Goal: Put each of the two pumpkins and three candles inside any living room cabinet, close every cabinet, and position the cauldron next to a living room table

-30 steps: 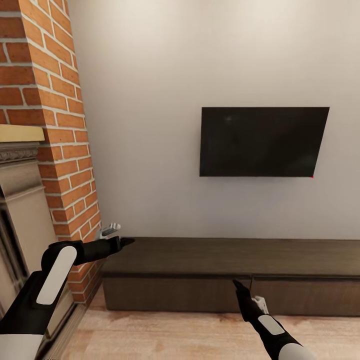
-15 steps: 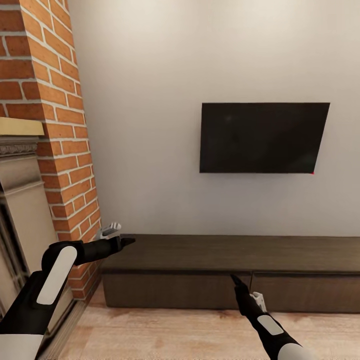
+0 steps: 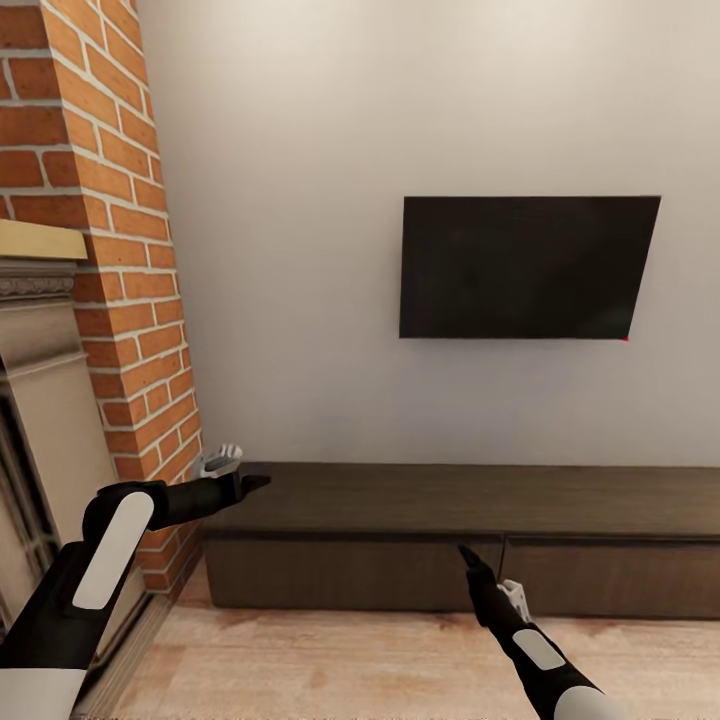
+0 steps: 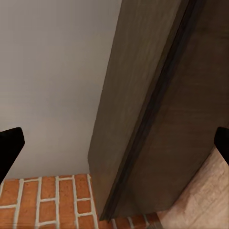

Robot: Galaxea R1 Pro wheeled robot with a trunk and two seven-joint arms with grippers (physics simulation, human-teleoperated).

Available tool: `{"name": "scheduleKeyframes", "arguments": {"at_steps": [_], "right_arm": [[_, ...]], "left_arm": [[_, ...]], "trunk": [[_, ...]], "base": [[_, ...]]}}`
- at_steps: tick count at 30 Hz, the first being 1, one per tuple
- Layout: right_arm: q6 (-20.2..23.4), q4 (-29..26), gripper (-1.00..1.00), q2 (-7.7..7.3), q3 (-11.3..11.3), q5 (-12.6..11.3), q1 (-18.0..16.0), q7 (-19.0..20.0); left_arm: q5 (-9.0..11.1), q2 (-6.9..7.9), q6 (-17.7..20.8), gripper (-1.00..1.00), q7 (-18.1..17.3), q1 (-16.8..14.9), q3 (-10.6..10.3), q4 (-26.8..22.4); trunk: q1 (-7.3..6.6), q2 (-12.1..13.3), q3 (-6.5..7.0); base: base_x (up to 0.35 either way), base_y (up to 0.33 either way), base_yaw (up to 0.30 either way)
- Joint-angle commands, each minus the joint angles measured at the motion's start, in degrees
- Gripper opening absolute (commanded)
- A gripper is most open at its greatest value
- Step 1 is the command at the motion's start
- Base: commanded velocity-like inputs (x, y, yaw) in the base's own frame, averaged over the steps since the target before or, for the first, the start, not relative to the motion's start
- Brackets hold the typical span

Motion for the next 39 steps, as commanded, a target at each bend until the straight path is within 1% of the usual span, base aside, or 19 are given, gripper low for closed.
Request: {"name": "scheduleKeyframes", "arguments": {"at_steps": [1, 30, 34, 39], "right_arm": [[0.52, -0.06, 1.0, 0.03, -0.21, -0.53, -0.03, 0.32], [0.5, 0.07, 1.0, 0.12, -0.03, -0.59, -0.03, 0.57], [0.44, 0.04, 1.0, 0.63, 0.04, -0.53, -0.03, 0.52], [0.42, -0.03, 1.0, 0.89, 0.05, -0.51, -0.03, 0.47]], "left_arm": [[0.56, 0.03, 0.18, 1.0, 0.48, -0.04, -0.02, -0.05], [0.56, -0.02, 0.18, 1.0, 0.46, -0.04, -0.1, -0.19], [0.56, -0.05, 0.18, 1.0, 0.49, -0.04, -0.11, -0.17], [0.54, -0.04, 0.18, 1.0, 0.47, -0.04, -0.11, -0.21]], "trunk": [[0.22, -0.45, -0.25], [6.59, -12.08, -5.46], [7.47, -13.68, -6.18], [8.57, -15.69, -7.07]], "base": [[0.0, 0.0, 0.0], [0.0, 0.0, 0.0], [0.0, 0.0, 0.0], [0.0, 0.0, 0.0]]}}
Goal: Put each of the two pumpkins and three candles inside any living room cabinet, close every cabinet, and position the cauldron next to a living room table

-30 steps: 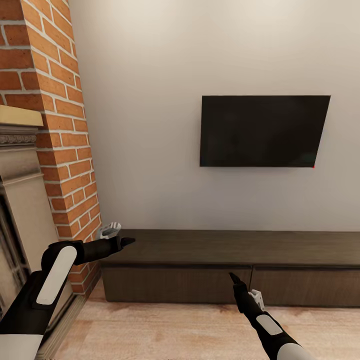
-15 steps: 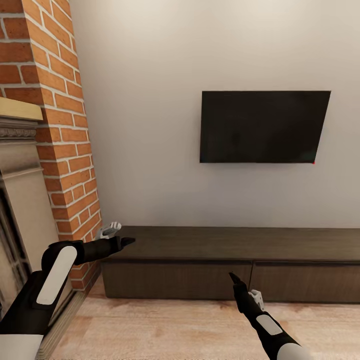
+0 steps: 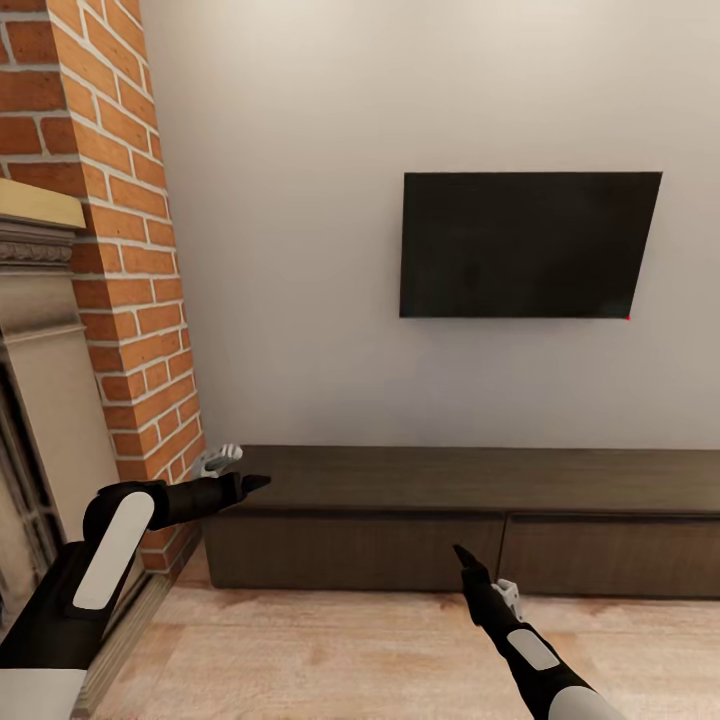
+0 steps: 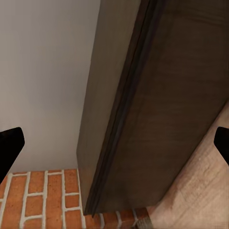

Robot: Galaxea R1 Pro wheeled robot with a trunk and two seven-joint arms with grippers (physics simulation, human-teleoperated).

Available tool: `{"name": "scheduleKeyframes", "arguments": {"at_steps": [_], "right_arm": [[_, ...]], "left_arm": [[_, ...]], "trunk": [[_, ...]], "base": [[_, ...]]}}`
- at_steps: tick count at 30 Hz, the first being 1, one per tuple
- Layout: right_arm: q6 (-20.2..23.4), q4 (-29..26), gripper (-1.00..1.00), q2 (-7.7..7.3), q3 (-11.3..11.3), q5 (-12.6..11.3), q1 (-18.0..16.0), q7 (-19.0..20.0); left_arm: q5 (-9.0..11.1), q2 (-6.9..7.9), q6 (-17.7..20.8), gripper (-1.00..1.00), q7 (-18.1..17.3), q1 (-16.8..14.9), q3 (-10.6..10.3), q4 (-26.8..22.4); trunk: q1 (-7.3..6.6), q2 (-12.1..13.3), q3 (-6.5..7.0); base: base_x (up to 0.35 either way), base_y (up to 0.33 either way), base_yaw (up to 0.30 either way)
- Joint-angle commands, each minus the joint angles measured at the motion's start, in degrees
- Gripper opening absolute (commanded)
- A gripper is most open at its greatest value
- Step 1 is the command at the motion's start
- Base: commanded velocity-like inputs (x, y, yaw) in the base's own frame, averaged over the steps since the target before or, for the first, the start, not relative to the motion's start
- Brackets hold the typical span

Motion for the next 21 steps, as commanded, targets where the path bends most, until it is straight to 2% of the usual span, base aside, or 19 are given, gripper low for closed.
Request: {"name": "scheduleKeyframes", "arguments": {"at_steps": [1, 10, 13, 15, 21], "right_arm": [[0.53, -0.04, 1.0, 0.08, -0.36, -0.6, -0.02, 0.1], [-0.69, -0.48, 1.0, 0.18, -0.44, -1.02, -0.02, 0.37], [-2.92, -0.47, 1.0, 0.2, -0.4, -1.05, -0.02, 2.36], [-3.81, -0.22, 1.0, 0.21, -0.5, -1.16, -0.02, 5.56], [-3.4, 0.02, 1.0, 0.11, -0.92, -1.25, -0.02, 8.96]], "left_arm": [[0.56, 0.05, 0.17, 1.0, 0.48, -0.04, -0.03, -0.05], [0.53, 0.06, 0.17, 1.0, 0.48, -0.04, -0.03, -0.07], [0.5, 0.1, 0.17, 1.0, 0.48, -0.04, -0.02, -0.07], [0.52, 0.14, 0.17, 1.0, 0.48, -0.04, 0.0, -0.06], [0.51, 0.1, 0.17, 1.0, 0.5, -0.04, 0.0, -0.05]], "trunk": [[0.22, -0.45, -0.25], [2.19, -4.05, -1.87], [2.85, -5.26, -2.4], [3.29, -6.06, -2.76], [4.61, -8.47, -3.84]], "base": [[0.0, 0.0, 0.0], [0.0, 0.0, 0.0], [0.0, 0.0, 0.0], [0.0, 0.0, 0.0], [0.0, 0.0, 0.0]]}}
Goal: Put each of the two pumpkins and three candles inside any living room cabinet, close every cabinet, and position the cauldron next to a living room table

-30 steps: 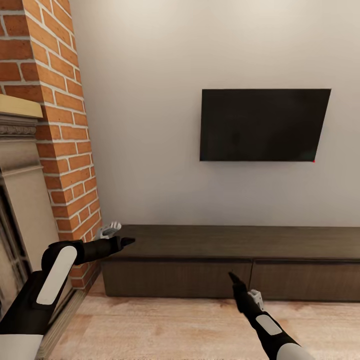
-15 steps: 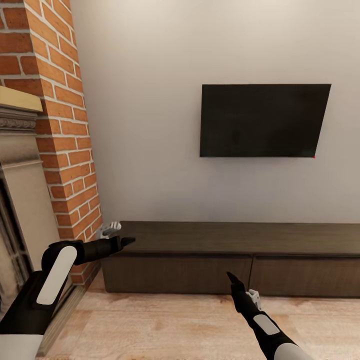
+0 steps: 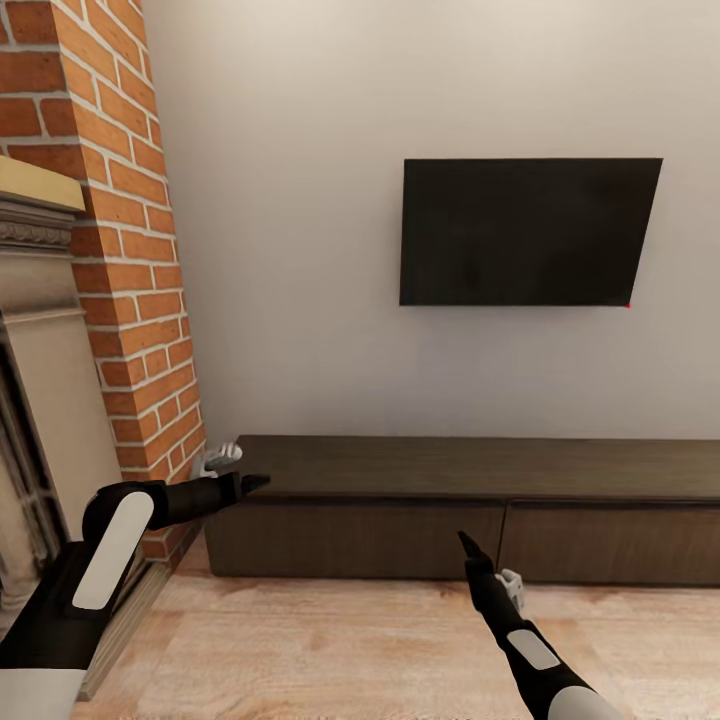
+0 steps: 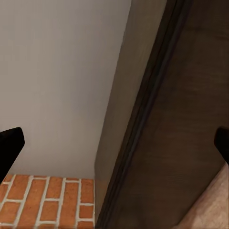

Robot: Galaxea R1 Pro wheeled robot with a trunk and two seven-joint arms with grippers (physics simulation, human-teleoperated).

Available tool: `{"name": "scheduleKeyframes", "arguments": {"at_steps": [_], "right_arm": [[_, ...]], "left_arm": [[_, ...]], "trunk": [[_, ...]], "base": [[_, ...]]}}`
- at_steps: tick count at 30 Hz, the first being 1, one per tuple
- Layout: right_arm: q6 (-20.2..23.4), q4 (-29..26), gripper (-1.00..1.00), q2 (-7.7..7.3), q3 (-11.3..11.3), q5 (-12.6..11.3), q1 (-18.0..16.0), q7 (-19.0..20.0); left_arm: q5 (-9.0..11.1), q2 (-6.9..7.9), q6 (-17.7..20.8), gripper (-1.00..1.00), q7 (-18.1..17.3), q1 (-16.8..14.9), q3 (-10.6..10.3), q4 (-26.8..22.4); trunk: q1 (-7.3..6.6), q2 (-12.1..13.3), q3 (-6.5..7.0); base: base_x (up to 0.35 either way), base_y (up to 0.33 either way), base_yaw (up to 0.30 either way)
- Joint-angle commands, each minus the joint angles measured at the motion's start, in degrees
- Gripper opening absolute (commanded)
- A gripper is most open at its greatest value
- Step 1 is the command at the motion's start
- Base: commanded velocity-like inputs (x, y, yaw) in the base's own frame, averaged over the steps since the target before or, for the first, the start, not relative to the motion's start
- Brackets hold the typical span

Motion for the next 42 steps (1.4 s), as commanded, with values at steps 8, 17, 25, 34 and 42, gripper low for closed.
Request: {"name": "scheduleKeyframes", "arguments": {"at_steps": [8, 17, 25, 34, 42], "right_arm": [[0.34, -0.16, 1.0, 0.11, 0.09, -0.47, -0.03, 0.69], [1.01, -0.05, 1.0, -0.12, -0.44, -0.69, -0.03, 0.77], [1.12, -0.06, 1.0, -0.22, -0.51, -0.68, 0.03, 1.1], [1.16, -0.05, 1.0, -0.13, -0.49, -0.7, 0.05, 1.46], [1.16, -0.04, 1.0, -0.14, -0.49, -0.7, 0.05, 1.48]], "left_arm": [[0.53, 0.02, 0.17, 1.0, 0.55, -0.04, -0.01, -0.03], [0.49, -0.16, 0.17, 1.0, 0.55, -0.04, -0.06, -0.06], [0.51, -0.34, 0.17, 1.0, 0.55, -0.04, -0.07, -0.06], [0.52, -0.15, 0.17, 1.0, 0.41, -0.04, -0.02, -0.12], [0.52, 0.03, 0.17, 1.0, 0.44, -0.04, 0.01, -0.09]], "trunk": [[1.75, -3.25, -1.51], [3.73, -6.86, -3.12], [4.32, -7.73, -4.81], [4.34, -7.74, -5.03], [4.34, -7.74, -5.03]], "base": [[0.0, 0.0, 0.0], [0.0, 0.0, 0.0], [0.0, 0.0, 0.0], [0.0, 0.0, 0.0], [0.12, 0.0, 0.0]]}}
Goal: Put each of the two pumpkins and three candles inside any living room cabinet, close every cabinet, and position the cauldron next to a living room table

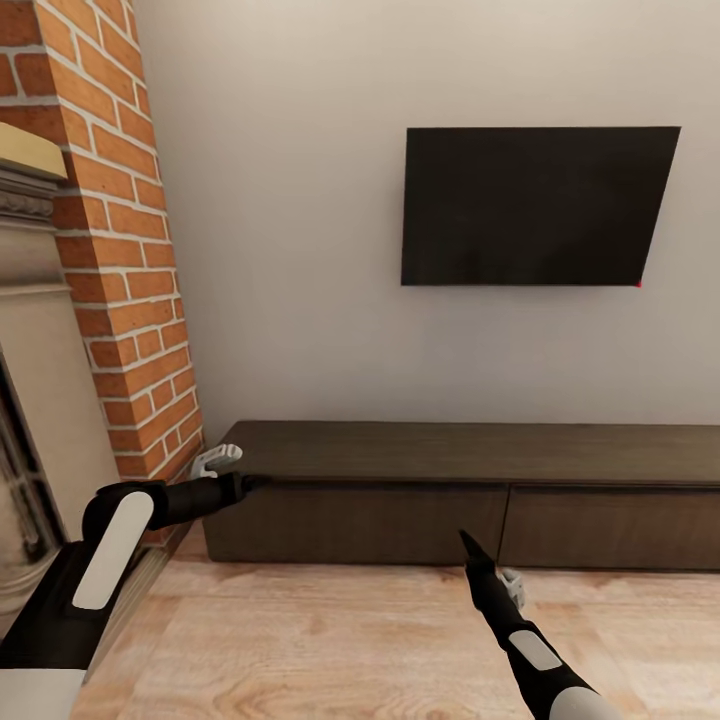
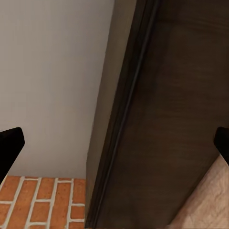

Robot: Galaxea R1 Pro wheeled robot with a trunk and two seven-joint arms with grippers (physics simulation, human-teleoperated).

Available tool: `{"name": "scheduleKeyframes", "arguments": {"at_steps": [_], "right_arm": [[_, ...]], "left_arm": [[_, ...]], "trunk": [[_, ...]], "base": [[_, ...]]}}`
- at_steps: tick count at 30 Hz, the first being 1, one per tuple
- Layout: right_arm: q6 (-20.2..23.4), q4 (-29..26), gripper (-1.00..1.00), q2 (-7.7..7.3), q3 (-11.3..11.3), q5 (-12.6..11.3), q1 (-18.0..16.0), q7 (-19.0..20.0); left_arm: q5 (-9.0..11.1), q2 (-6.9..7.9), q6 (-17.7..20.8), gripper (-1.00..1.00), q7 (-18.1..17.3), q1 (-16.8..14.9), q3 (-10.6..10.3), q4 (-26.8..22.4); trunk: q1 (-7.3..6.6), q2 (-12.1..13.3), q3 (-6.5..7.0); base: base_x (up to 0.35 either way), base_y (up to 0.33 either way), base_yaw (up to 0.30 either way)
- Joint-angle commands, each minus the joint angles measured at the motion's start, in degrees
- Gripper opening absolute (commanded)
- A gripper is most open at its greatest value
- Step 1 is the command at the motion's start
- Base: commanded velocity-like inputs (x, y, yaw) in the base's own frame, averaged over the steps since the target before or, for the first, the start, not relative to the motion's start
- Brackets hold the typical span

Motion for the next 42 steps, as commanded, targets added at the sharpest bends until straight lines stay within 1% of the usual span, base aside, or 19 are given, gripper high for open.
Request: {"name": "scheduleKeyframes", "arguments": {"at_steps": [1, 18, 31, 42], "right_arm": [[0.47, -0.02, 1.0, 0.02, -0.12, -0.58, -0.02, 0.17], [0.38, 0.02, 1.0, 0.19, -0.03, -0.58, -0.01, 0.29], [0.47, 0.06, 1.0, 0.19, -0.03, -0.58, -0.01, 0.3], [0.53, 0.07, 1.0, 0.02, -0.09, -0.58, -0.01, 0.43]], "left_arm": [[0.54, 0.04, 0.18, 1.0, 0.49, -0.04, -0.02, -0.03], [0.54, 0.1, 0.18, 1.0, 0.51, -0.04, -0.09, -0.01], [0.6, 0.1, 0.18, 1.0, 0.51, -0.04, -0.02, -0.08], [0.62, 0.1, 0.18, 1.0, 0.42, -0.04, -0.01, -0.1]], "trunk": [[0.01, -0.03, -0.07], [0.01, -0.03, -0.07], [0.01, -0.03, -0.07], [0.3, -0.17, -2.5]], "base": [[0.276, 0.0, 0.0], [0.31, 0.0, 0.0], [0.055, 0.0, 0.0], [0.001, 0.0, 0.0]]}}
